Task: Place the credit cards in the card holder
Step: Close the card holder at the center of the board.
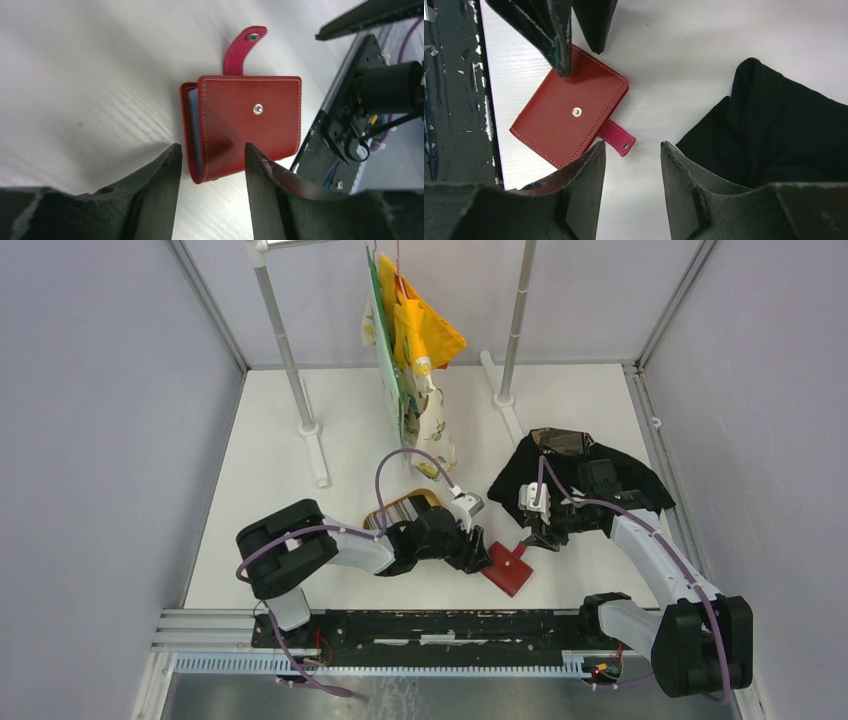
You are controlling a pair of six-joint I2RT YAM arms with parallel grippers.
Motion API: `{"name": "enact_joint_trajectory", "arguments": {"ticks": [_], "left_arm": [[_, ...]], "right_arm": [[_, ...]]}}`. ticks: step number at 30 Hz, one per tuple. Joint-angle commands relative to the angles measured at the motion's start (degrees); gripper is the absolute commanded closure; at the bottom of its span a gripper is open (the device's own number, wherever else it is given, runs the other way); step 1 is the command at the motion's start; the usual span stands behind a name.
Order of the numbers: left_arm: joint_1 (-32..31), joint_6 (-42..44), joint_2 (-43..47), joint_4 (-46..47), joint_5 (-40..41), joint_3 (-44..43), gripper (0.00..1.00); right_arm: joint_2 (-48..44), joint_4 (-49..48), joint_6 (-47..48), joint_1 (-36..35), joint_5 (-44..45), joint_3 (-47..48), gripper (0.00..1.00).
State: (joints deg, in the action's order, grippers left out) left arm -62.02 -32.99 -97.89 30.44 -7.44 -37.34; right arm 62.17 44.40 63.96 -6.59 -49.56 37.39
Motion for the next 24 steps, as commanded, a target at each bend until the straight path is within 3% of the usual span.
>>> {"name": "enact_joint_trajectory", "arguments": {"ticks": [1, 6, 8, 12, 16, 24], "left_arm": [[0.1, 3.0, -4.4, 5.7, -8.3, -3.9, 0.44], [0.1, 0.9, -7.7, 4.4, -9.7, -7.1, 0.58], [0.0, 0.5, -7.8, 2.5, -7.4, -7.5, 0.77], [0.0, -0.9, -6.8, 0.0, -4.1, -7.4, 0.97], [-0.5, -5.2, -4.6, -1.1, 1.8, -5.8, 0.98], [-6.1, -16.4, 1.6, -4.5, 23.2, 0.3, 0.98]], "right_arm": [[-0.4, -1.7, 0.5, 0.7, 1.0, 0.3, 0.5], [1.3, -2.0, 0.3, 1.8, 1.8, 0.1, 0.5], [1.6, -2.3, 0.0, 2.1, 2.2, 0.0, 0.5], [1.4, -4.0, -2.1, 2.7, 3.8, -0.5, 0.5], [1.5, -5.6, -4.5, 2.7, 6.0, -0.9, 0.49], [3.8, -2.9, -4.0, 2.7, 2.7, -0.6, 0.47]]}}
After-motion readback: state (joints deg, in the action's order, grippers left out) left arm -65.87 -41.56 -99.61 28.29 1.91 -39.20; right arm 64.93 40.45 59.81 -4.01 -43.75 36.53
